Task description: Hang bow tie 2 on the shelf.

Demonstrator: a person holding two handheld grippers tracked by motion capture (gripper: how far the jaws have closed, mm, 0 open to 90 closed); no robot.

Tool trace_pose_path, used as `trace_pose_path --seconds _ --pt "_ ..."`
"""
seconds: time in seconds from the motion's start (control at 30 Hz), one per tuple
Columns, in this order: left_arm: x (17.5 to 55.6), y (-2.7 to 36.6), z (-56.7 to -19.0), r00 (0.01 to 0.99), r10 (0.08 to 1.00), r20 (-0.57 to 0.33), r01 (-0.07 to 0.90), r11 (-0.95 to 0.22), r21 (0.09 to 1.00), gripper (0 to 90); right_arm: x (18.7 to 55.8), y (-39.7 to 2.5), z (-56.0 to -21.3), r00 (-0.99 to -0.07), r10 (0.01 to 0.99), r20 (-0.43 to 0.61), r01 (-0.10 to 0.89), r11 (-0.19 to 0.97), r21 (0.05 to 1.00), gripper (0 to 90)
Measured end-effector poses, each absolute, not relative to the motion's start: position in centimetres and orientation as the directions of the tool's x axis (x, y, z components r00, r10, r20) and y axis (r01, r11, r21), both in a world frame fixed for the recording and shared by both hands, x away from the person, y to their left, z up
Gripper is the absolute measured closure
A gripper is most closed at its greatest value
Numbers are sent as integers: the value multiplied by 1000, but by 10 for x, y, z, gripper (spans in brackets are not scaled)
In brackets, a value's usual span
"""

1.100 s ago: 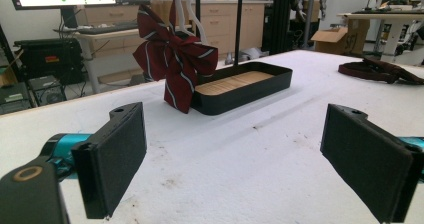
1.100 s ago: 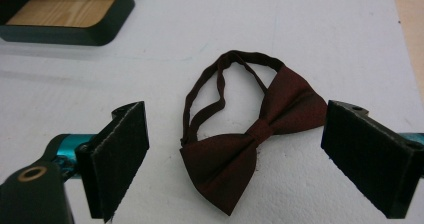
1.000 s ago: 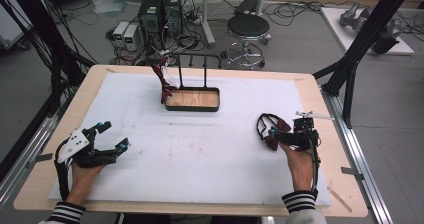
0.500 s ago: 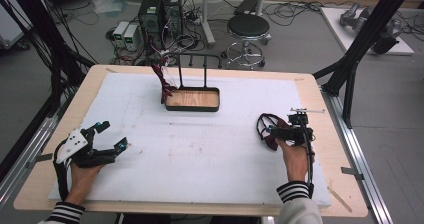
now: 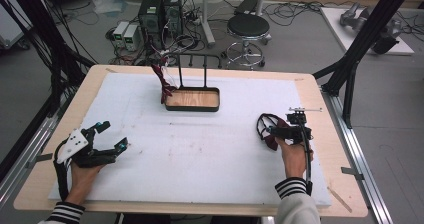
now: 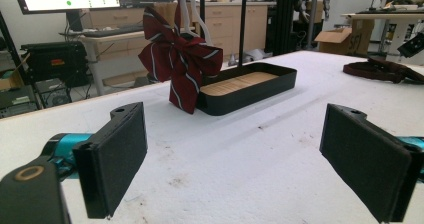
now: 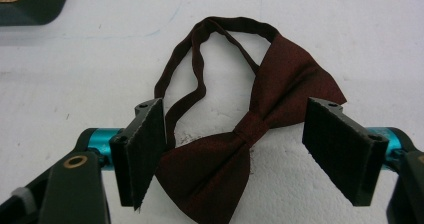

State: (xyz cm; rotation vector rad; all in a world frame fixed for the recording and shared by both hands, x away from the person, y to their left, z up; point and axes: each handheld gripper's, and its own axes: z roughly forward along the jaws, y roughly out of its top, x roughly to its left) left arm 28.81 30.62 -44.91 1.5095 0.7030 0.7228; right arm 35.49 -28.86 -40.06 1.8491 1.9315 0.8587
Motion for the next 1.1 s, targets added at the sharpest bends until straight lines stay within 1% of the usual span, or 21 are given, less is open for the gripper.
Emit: trace_pose_path --seconds 0.13,0.2,0.37,0.43,0.73,0.87,1.1 --pt "288 306 -449 617 786 36 14 -56 998 121 356 -289 -402 -99 982 163 787 -23 617 292" --pt "288 306 -449 617 786 37 14 -58 998 121 357 -290 -403 -93 982 168 789 -30 613 332" --pt "288 306 -449 617 786 35 15 -56 998 120 360 -289 -405 -82 982 169 803 -36 594 355" --pt "288 306 -449 617 787 35 16 -56 998 120 361 -289 -406 -75 981 177 806 -45 590 386" --pt "288 307 -450 618 785 36 14 -57 998 121 364 -288 -409 -55 983 177 826 -55 561 401" --pt "288 308 -450 616 787 35 15 -56 998 121 366 -287 -410 -49 983 178 828 -60 558 451" --pt "288 308 -450 615 788 34 17 -56 998 121 370 -285 -412 -39 982 186 846 -66 528 499"
